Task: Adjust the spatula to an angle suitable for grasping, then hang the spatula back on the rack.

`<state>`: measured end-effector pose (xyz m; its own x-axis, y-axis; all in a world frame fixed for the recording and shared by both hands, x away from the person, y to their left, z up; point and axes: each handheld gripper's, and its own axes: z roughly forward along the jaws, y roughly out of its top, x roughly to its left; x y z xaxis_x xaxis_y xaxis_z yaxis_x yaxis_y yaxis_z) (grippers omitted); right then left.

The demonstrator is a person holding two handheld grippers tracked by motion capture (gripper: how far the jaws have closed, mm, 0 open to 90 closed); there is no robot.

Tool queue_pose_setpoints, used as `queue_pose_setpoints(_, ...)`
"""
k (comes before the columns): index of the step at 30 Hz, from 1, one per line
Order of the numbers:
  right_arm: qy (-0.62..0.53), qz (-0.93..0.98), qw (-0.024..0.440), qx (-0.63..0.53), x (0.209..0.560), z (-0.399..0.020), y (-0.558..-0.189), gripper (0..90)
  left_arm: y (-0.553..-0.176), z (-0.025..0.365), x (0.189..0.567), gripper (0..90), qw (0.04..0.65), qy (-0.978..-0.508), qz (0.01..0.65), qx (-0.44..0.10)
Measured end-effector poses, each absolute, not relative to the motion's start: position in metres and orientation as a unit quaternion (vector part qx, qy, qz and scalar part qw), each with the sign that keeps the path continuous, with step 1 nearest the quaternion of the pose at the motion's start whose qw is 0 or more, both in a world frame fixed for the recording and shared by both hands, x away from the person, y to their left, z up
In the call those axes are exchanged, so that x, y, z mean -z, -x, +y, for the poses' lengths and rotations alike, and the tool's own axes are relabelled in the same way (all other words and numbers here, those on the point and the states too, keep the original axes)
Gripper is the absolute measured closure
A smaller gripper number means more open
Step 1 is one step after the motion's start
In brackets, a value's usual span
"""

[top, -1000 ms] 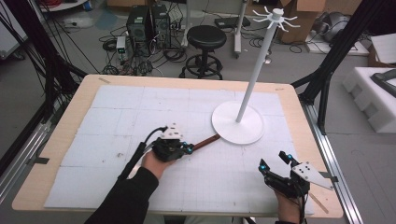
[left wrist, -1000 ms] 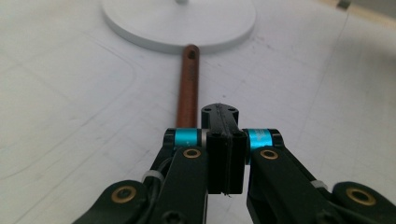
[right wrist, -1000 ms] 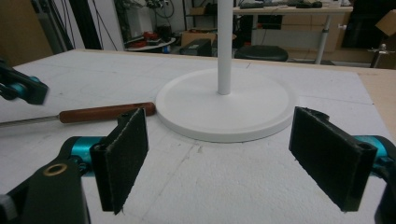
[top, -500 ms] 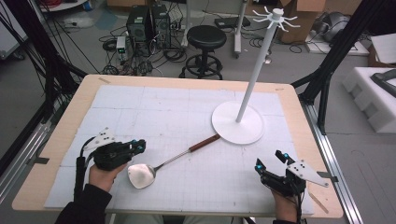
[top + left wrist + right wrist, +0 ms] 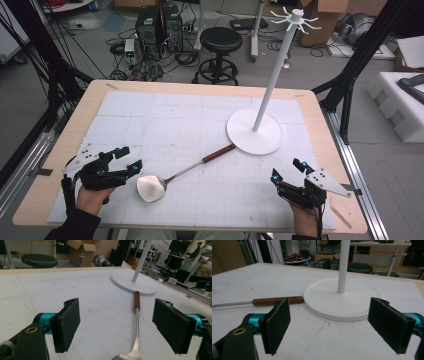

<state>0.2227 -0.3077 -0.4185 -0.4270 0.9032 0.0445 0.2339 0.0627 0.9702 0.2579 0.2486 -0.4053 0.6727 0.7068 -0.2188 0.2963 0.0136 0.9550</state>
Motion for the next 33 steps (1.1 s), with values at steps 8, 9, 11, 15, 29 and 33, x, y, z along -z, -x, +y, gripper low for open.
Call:
queue_pose_setpoints(8,-0.433,0.664,0.308,-0.526,0.421,-0.306,-0.224,15.5,-0.258,0.250,0.407,21.2,0.595,-0.694,0.369,-0.170)
queue_pose_setpoints(9,-0.433,0.664,0.309,-0.526,0.421,-0.307,-0.224,15.5,-0.258,0.250,0.407,21.2,0.594,-0.693,0.371,-0.171)
queue_pose_setpoints(11,-0.431,0.664,0.308,-0.527,0.421,-0.307,-0.224,15.5,-0.258,0.248,0.407,21.3,0.594,-0.693,0.372,-0.169)
queue_pose_setpoints(15,-0.434,0.661,0.308,-0.528,0.421,-0.310,-0.223,15.5,-0.262,0.241,0.406,21.4,0.591,-0.701,0.365,-0.163)
queue_pose_setpoints(29,-0.428,0.666,0.306,-0.529,0.420,-0.307,-0.220,15.5,-0.275,0.213,0.397,21.1,0.577,-0.730,0.338,-0.140)
queue_pose_setpoints(33,-0.422,0.670,0.303,-0.531,0.421,-0.304,-0.218,15.4,-0.282,0.199,0.397,22.4,0.564,-0.753,0.323,-0.101)
